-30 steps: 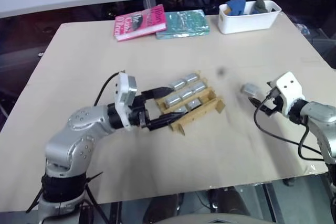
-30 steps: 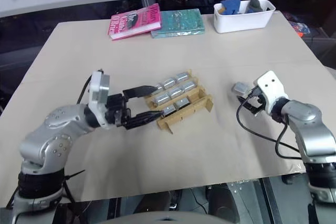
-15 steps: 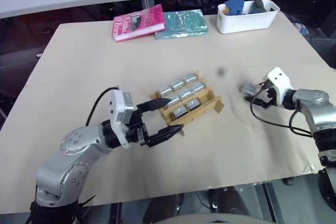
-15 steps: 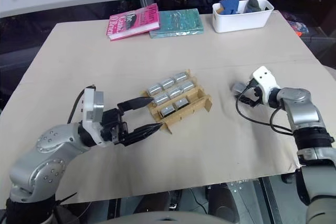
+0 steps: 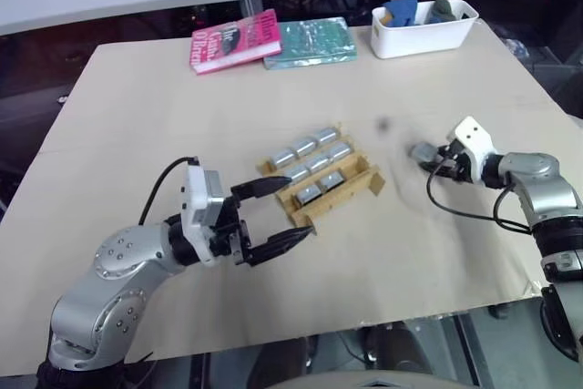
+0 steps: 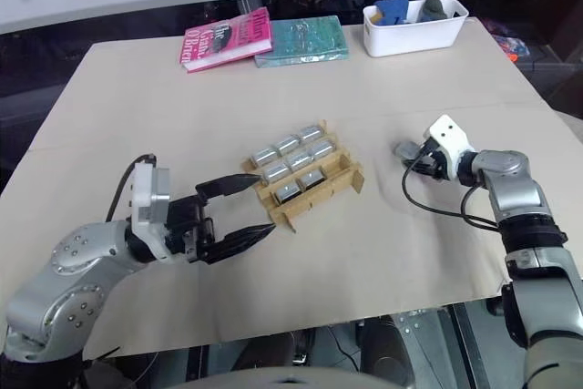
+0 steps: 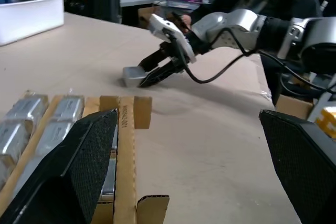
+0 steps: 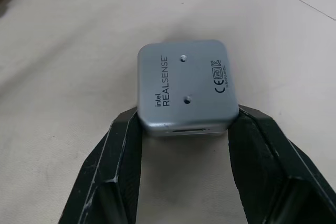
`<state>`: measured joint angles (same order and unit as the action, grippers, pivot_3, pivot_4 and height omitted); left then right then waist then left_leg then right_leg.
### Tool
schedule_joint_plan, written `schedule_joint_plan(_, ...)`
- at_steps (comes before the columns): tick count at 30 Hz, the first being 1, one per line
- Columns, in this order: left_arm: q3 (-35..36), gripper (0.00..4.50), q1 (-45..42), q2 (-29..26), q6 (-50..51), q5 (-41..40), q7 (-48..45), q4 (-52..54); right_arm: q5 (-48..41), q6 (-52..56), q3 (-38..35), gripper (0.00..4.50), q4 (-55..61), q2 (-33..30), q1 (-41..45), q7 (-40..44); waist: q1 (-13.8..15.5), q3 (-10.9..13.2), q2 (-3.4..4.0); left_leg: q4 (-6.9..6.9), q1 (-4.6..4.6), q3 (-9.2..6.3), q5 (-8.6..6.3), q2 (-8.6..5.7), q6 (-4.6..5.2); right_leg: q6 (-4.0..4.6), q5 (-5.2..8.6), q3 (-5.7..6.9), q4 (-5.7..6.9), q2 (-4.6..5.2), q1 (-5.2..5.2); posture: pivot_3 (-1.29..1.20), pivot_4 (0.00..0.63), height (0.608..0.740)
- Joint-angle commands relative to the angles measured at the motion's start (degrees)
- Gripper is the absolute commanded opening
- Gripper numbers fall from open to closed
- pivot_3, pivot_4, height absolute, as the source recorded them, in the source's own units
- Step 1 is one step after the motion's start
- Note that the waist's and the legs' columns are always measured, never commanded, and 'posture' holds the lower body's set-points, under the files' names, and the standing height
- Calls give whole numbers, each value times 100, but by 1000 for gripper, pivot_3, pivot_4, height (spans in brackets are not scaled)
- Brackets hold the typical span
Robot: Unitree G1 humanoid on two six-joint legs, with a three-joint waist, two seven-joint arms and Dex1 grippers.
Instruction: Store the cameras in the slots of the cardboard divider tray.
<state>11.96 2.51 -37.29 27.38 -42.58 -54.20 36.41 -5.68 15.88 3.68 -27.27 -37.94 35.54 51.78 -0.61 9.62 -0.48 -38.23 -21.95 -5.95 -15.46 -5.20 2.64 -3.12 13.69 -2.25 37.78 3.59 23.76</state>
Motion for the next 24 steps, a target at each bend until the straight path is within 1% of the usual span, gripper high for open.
schedule_joint_plan(1,121,4500,29,-93,-217,-15,-132,-50,-257,65,-445,1829,1041,-217,-336,-51,17,2,3,1,-1,-1,0,0,0,0,0,1,-1,0,1,0,150,740)
schedule_joint_plan(4,159,4500,11,-85,-103,-147,-10,-77,-408,43,-694,1829,2034,-285,-807,-158,18,3,5,3,-10,-3,-1,0,2,0,0,1,-8,0,10,0,150,740)
schedule_joint_plan(6,53,4500,-223,86,248,-390,515,0,-558,4,-901,1829,2998,-172,-1148,-375,17,4,6,4,-10,-3,-1,0,2,-1,0,-1,-9,0,10,0,150,740)
schedule_joint_plan(7,12,4500,-403,201,538,-693,906,42,-508,-154,-916,1829,3453,-131,-1307,-489,27,4,7,4,-10,-3,-1,0,2,-1,0,0,-8,0,10,0,150,740)
schedule_joint_plan(9,13,4500,-690,344,1022,-1268,1505,59,-368,-379,-865,1829,4017,-89,-1502,-641,9,4,7,2,-10,-7,-2,1,1,-2,0,3,-4,-1,9,0,150,740)
schedule_joint_plan(10,-17,4500,-916,375,1376,-1533,1964,39,-301,-448,-813,1829,4338,-19,-1602,-756,11,4,6,1,-8,-7,-1,1,1,-3,0,2,0,-1,9,0,150,740)
schedule_joint_plan(12,-171,4500,-1600,485,2073,-2540,2929,-278,-148,-484,-553,1829,5050,187,-1763,-1016,22,3,4,-3,-3,-7,-1,0,0,-3,0,4,7,-1,5,0,150,740)
schedule_joint_plan(14,-314,4500,-2210,664,2469,-3096,3554,-672,58,-461,-237,1829,5522,393,-1809,-1236,51,3,2,-9,-4,-14,0,-1,-1,-3,0,12,14,0,4,0,150,740)
schedule_joint_plan(16,-394,4500,-2717,837,2713,-3663,4058,-1071,254,-399,55,1829,5804,580,-1766,-1400,51,3,2,-12,-3,-14,0,-4,-2,-4,-1,11,17,0,3,0,150,740)
schedule_joint_plan(19,-498,4500,-3180,962,3009,-4098,4619,-1581,470,-379,362,1829,6023,746,-1695,-1520,39,2,1,-13,-2,-13,1,-9,-2,-4,-1,14,16,1,4,0,150,740)
schedule_joint_plan(24,-620,4500,-3499,1015,3213,-4331,4835,-1859,631,-284,580,1829,6189,902,-1600,-1638,19,3,2,-9,-5,-12,4,-8,-7,-3,0,16,14,-3,12,0,150,740)
